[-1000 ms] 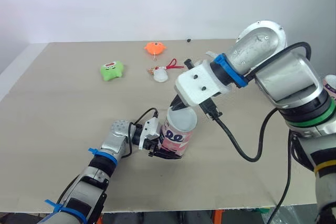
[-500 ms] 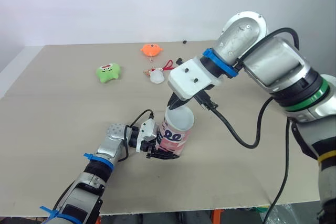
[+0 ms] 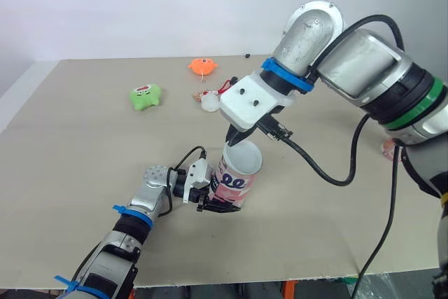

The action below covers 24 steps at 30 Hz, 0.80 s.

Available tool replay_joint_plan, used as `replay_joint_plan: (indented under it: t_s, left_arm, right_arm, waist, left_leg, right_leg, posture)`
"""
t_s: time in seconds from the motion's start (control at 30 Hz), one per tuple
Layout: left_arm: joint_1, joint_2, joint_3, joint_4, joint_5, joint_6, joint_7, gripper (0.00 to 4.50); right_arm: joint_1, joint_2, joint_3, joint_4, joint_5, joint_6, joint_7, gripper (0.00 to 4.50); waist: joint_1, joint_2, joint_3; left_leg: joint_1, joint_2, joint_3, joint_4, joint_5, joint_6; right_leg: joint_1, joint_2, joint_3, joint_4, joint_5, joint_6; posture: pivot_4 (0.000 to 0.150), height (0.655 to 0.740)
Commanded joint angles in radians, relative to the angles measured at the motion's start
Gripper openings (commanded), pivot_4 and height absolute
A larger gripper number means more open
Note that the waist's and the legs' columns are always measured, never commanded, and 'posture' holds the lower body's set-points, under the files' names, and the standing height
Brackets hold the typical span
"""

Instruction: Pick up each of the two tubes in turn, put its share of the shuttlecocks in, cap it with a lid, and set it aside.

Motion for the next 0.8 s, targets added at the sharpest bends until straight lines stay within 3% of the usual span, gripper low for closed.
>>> replay_joint_plan:
  t_s: [0.03,0.4,0.8]
  left_arm:
    - [0.031,0.005,-0.004,0.055,0.022,0.013,0.036,2.55]
    - [0.029,-0.014,-0.005,0.069,0.023,0.005,0.047,2.55]
    - [0.018,-0.009,0.007,0.086,0.022,-0.003,0.043,2.55]
  right_arm:
    - [-0.045,0.022,0.005,0.057,0.014,-0.002,0.042,0.04]
    - [-0.102,-0.011,0.018,0.085,0.141,0.034,0.042,0.04]
    - [-0.042,-0.004,0.046,0.05,0.089,0.029,0.042,0.04]
  waist:
    - [-0.001,0.0,0.0]
    - [0.0,0.0,0.0]
    - [0.002,-0.001,0.001]
  left_leg:
    - [0.0,0.0,0.0,0.0,0.0,0.0]
    - [-0.001,0.0,0.0,-0.004,0.0,0.0]
    - [-0.001,-0.001,0.0,-0.007,0.0,0.0]
  right_leg:
    - [0.0,0.0,0.0,0.0,0.0,0.0]
    - [-0.001,-0.001,0.0,0.0,-0.001,0.0]
    - [-0.001,0.0,-0.001,0.0,-0.004,-0.001]
  posture:
    - [0.15,0.74]
    - [0.15,0.74]
    - [0.15,0.74]
